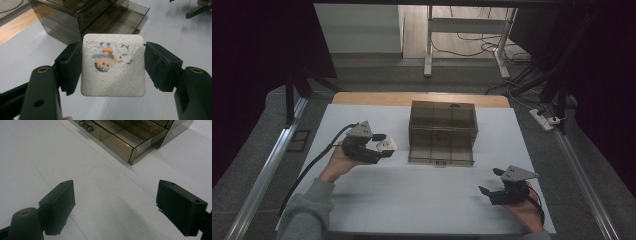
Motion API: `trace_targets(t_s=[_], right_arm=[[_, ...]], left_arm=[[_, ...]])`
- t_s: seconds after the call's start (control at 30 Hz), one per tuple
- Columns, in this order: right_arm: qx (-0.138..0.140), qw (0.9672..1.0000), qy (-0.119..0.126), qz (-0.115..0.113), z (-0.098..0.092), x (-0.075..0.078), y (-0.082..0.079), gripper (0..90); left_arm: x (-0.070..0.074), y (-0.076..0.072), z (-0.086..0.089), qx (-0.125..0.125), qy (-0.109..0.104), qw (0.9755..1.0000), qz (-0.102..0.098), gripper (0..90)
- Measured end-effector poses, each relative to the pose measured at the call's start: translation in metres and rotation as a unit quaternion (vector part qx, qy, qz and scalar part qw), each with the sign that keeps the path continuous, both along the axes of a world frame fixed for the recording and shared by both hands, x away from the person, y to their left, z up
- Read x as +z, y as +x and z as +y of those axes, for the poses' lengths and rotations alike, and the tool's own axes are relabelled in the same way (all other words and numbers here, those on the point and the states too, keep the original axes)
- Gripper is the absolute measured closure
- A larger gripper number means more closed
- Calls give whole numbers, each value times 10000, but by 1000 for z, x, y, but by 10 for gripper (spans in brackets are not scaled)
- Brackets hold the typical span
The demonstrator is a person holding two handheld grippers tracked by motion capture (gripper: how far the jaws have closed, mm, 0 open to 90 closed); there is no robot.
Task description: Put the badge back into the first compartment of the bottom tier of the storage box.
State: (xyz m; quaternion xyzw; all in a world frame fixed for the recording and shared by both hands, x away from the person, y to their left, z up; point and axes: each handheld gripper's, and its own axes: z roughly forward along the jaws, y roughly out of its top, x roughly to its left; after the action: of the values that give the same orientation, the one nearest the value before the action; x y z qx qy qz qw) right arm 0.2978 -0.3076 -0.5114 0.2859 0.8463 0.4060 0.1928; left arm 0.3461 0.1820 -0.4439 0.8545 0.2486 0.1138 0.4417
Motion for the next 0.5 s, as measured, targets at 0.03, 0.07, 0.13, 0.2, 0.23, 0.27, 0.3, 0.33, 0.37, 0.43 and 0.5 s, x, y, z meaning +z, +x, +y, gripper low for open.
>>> trace_targets(t_s=[0.03,0.07,0.13,0.2,0.23,0.27,0.3,0.33,0.37,0.43,0.5], right_arm=[[21,10000,27,17,0,0,0,151],[-4,10000,0,4,0,0,0,151],[-4,10000,-2,4,0,0,0,151],[13,10000,19,-7,0,0,0,153],[17,10000,26,-14,0,0,0,153],[4,10000,46,-12,0,0,-1,153],[12,10000,41,-21,0,0,0,153],[14,10000,17,-15,0,0,0,153],[14,10000,17,-15,0,0,0,153],[29,10000,18,-16,0,0,0,153],[29,10000,18,-14,0,0,0,153]], left_arm=[[0,0,0,4,-1,10000,-5,330],[0,0,0,9,0,10000,-11,330],[1,-1,-1,8,-18,10000,-17,330],[2,-1,-1,0,-28,10000,-27,330],[3,-2,-1,0,-39,10000,-31,330],[3,-2,-1,-8,-44,10000,-39,330],[4,-2,-2,-10,-54,10000,-40,330],[4,-3,-2,-14,-53,10000,-46,330],[4,-3,-3,-13,-59,10000,-46,330],[4,-3,-4,-12,-52,10000,-50,330],[4,-3,-6,-8,-57,10000,-51,330]])
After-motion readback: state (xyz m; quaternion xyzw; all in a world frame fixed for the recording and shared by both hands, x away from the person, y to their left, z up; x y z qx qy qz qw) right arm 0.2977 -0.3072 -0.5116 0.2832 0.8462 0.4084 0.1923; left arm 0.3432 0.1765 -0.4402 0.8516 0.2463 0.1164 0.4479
